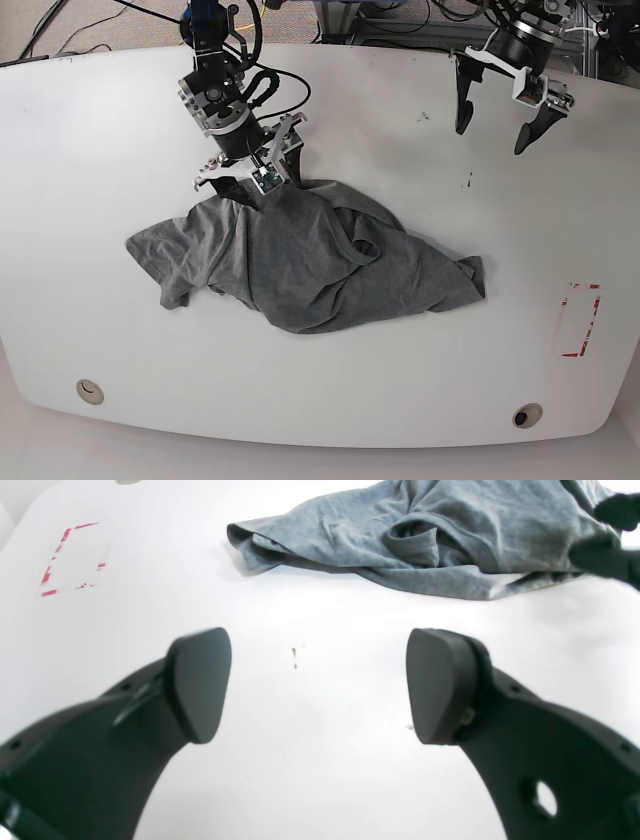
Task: Layout the t-shirt on the table in an organized manner, then fold the t-shirt properly
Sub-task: 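Lower both grippers toward the crumpled grey t-shirt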
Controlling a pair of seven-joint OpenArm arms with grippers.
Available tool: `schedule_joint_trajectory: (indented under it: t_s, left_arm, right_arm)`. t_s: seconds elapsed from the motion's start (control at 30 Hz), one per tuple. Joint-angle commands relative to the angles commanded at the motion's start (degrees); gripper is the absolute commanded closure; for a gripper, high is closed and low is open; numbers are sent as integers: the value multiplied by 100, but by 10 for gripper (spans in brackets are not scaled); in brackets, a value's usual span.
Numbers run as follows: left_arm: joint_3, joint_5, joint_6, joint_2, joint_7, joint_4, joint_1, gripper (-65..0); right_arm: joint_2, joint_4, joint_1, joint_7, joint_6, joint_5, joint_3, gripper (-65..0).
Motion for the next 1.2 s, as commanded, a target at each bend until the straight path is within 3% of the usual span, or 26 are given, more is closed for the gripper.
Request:
schedule_joint_trajectory:
  t_s: [0.13, 0.3, 0.5, 0.87, 1.2]
  left_arm:
    - [9, 0, 0, 18, 0, -35, 0, -515]
    - [18, 0, 0, 18, 0, -79, -53, -515]
    - [0, 0, 0, 18, 9, -79, -158, -515]
    - [-9, 9, 26, 18, 9, -79, -149, -515]
    - [-9, 9, 26, 26, 9, -79, -149, -515]
  right_arm:
    - [9, -35, -53, 378, 0, 176, 466, -401]
    - [9, -44, -158, 589, 9, 158, 571, -401]
    - [9, -9, -220, 580, 176, 149, 255, -401]
    - [9, 97, -246, 571, 158, 141, -615, -401]
    - [9, -484, 396, 580, 158, 141, -642, -401]
